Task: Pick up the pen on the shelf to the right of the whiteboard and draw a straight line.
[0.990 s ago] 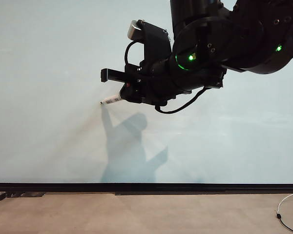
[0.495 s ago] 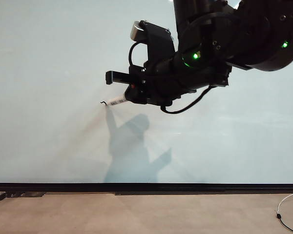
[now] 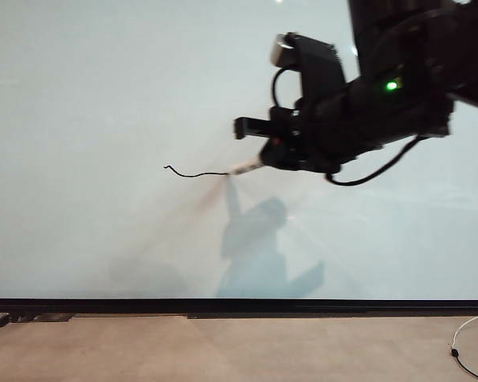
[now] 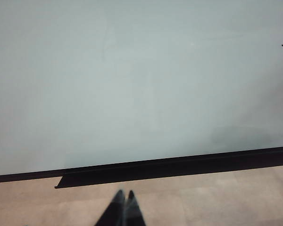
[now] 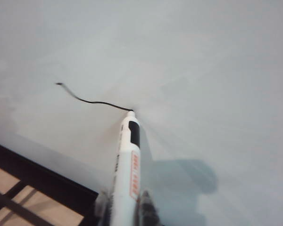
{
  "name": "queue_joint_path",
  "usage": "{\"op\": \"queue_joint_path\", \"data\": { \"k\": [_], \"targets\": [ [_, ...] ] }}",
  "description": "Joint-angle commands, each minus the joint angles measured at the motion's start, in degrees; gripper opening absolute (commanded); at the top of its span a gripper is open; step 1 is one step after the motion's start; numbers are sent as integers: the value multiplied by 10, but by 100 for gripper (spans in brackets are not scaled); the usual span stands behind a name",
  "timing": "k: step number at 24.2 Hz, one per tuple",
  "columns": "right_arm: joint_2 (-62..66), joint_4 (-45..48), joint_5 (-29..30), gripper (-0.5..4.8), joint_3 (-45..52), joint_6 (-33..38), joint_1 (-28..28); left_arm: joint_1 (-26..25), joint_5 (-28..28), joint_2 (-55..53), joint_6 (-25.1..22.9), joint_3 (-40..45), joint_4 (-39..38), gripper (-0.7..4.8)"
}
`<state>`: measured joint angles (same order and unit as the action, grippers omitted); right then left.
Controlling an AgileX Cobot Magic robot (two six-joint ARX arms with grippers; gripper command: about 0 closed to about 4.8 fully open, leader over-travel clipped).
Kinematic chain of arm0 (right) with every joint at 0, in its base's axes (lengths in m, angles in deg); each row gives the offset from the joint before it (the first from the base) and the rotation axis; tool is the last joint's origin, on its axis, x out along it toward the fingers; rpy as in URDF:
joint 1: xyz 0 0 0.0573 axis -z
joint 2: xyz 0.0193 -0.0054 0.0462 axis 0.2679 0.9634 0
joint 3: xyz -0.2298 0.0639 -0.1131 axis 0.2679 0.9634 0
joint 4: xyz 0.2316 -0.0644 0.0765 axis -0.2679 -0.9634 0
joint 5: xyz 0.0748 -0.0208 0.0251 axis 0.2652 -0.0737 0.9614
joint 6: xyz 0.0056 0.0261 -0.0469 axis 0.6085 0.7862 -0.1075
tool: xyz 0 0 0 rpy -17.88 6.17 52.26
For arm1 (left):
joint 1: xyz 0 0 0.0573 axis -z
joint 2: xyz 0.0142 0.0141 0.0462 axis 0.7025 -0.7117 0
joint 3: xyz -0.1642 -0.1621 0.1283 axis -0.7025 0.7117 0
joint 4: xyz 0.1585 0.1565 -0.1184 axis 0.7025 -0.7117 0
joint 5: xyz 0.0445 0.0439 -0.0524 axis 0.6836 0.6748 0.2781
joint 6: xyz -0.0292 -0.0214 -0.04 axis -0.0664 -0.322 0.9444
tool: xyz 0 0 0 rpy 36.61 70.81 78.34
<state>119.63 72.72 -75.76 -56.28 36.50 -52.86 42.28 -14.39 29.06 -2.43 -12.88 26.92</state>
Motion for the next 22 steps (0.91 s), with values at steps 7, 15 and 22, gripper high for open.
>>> {"op": "queue_joint_path", "data": {
  "k": [7,15,22],
  "targets": [
    [-112,12,-65,-5,99,-27,47,0,-2,0,0,-2,5,-5],
    [-212,1,-74,-5,180,-27,104,0,-2,0,0,-2,5,-5],
    [-260,-69,-61,-5,189,-27,102,0,-2,0,0,-2,5,-5]
  ]
}}
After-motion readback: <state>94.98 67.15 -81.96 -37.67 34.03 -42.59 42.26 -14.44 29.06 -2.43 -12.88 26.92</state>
